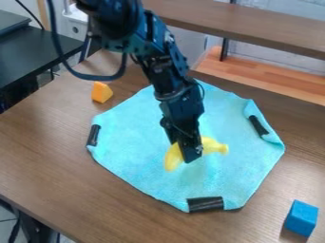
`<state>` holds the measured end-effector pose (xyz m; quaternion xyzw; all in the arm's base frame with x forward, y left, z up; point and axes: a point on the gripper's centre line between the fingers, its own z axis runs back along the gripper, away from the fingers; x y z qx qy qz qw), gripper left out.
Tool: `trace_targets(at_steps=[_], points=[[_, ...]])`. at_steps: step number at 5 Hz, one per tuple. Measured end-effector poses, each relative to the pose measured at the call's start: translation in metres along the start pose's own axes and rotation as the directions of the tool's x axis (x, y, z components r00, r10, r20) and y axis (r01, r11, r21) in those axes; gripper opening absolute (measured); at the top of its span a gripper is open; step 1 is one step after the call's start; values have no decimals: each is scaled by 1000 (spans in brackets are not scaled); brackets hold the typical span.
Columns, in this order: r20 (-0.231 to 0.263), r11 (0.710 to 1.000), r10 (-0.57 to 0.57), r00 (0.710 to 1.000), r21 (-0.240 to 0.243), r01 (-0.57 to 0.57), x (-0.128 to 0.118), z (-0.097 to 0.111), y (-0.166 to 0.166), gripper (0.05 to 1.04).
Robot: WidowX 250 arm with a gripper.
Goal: Move the yellows banana from top left to bottom edge of the cloth
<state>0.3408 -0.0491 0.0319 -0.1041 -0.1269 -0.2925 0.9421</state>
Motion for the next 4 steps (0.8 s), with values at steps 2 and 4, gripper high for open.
trace_targets(at_steps=[2,4], points=[[-58,990,-143,988,-13,142,-2,-18,1,616],[-99,988,-152,983,-17,151,-5,-18,3,1005]])
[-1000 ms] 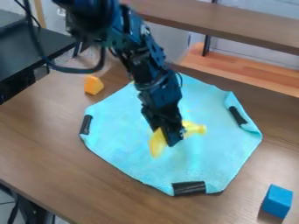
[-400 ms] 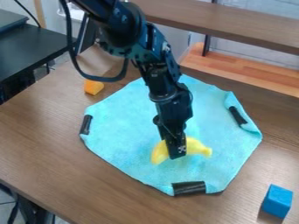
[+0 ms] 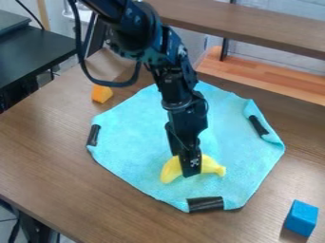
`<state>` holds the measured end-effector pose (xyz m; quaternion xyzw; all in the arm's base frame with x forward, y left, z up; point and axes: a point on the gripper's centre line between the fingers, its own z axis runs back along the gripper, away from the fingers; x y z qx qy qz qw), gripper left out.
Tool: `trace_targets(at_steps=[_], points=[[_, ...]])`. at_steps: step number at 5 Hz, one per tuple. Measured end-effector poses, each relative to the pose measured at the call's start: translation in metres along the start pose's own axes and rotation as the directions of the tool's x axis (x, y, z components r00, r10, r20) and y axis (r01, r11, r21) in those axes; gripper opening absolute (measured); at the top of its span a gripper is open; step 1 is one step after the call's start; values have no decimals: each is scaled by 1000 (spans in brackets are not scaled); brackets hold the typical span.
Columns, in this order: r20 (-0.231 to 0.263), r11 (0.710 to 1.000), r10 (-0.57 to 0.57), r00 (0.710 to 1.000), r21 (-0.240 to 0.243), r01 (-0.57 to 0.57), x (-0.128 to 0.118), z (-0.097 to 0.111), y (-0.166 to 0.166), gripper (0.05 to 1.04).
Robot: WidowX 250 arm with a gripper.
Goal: Move the yellows banana from top left to bottom edge of the cloth
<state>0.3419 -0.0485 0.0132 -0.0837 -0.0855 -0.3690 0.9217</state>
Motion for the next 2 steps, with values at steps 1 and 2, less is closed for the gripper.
trace_targets(at_steps=[1,2], points=[[-2,998,-13,1000,-55,13,5,14,-2,1001],[64,1000,-16,998,28,14,7,75,15,1001]])
